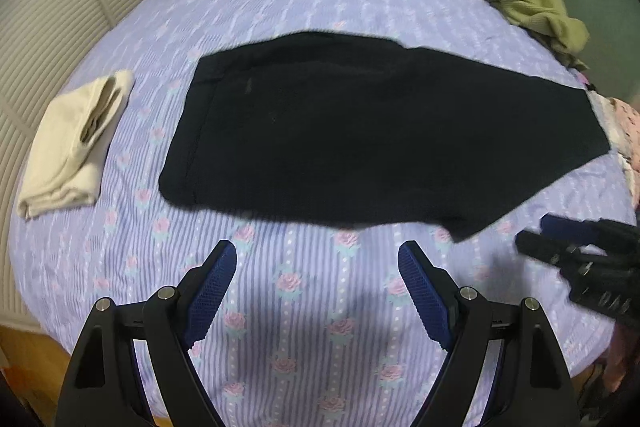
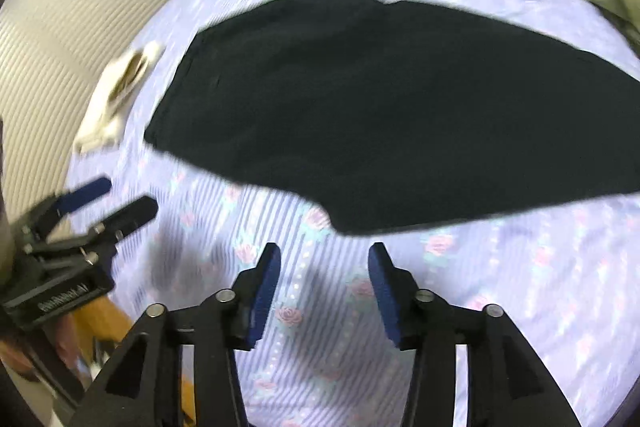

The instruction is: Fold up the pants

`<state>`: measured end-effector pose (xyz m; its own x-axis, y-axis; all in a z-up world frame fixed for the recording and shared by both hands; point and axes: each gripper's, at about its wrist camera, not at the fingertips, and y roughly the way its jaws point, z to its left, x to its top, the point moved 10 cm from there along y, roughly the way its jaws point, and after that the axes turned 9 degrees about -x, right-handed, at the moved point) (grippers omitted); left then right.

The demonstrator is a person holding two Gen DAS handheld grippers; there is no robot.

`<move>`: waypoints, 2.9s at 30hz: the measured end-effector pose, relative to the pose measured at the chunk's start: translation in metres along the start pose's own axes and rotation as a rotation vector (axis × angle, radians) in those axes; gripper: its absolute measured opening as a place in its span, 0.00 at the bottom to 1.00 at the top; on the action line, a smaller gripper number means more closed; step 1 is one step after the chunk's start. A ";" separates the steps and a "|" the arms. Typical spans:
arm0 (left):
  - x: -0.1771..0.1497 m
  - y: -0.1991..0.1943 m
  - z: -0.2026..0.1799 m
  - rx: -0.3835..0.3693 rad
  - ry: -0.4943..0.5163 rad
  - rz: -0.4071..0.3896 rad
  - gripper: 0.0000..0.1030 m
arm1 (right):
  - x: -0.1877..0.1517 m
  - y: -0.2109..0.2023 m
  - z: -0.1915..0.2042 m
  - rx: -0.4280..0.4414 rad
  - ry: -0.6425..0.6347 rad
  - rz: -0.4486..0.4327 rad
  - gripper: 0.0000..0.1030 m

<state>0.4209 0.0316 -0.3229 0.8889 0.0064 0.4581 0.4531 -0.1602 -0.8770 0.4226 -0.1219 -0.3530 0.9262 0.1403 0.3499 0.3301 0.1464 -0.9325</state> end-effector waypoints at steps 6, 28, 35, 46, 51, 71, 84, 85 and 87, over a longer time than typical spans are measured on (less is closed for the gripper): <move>0.035 -0.022 -0.046 -0.066 0.113 -0.037 0.81 | 0.017 -0.065 -0.060 -0.082 0.184 -0.111 0.57; 0.157 -0.001 -0.381 -0.136 0.203 -0.180 0.84 | 0.091 -0.152 -0.405 -0.183 0.204 -0.313 0.58; 0.190 0.056 -0.466 -0.124 0.296 -0.159 0.85 | 0.123 -0.116 -0.505 -0.207 0.206 -0.341 0.58; 0.205 0.161 -0.532 -0.082 0.364 -0.042 0.84 | 0.141 0.000 -0.609 -0.201 0.254 -0.205 0.68; 0.203 0.184 -0.548 -0.077 0.400 -0.012 0.84 | 0.149 0.036 -0.629 -0.133 0.302 -0.149 0.68; 0.195 0.220 -0.542 -0.100 0.343 0.068 0.84 | 0.145 0.090 -0.655 -0.015 0.347 -0.047 0.55; 0.187 0.196 -0.531 -0.113 0.353 0.049 0.84 | 0.152 0.069 -0.645 -0.020 0.410 -0.074 0.13; 0.188 0.193 -0.527 -0.112 0.348 0.042 0.84 | 0.156 0.055 -0.638 -0.056 0.375 -0.105 0.13; 0.191 0.184 -0.517 -0.105 0.329 0.025 0.84 | 0.163 0.032 -0.624 -0.096 0.319 -0.155 0.12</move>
<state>0.6394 -0.5065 -0.3215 0.8224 -0.3152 0.4736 0.4064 -0.2569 -0.8768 0.6979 -0.7051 -0.3814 0.8692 -0.1914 0.4559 0.4721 0.0471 -0.8803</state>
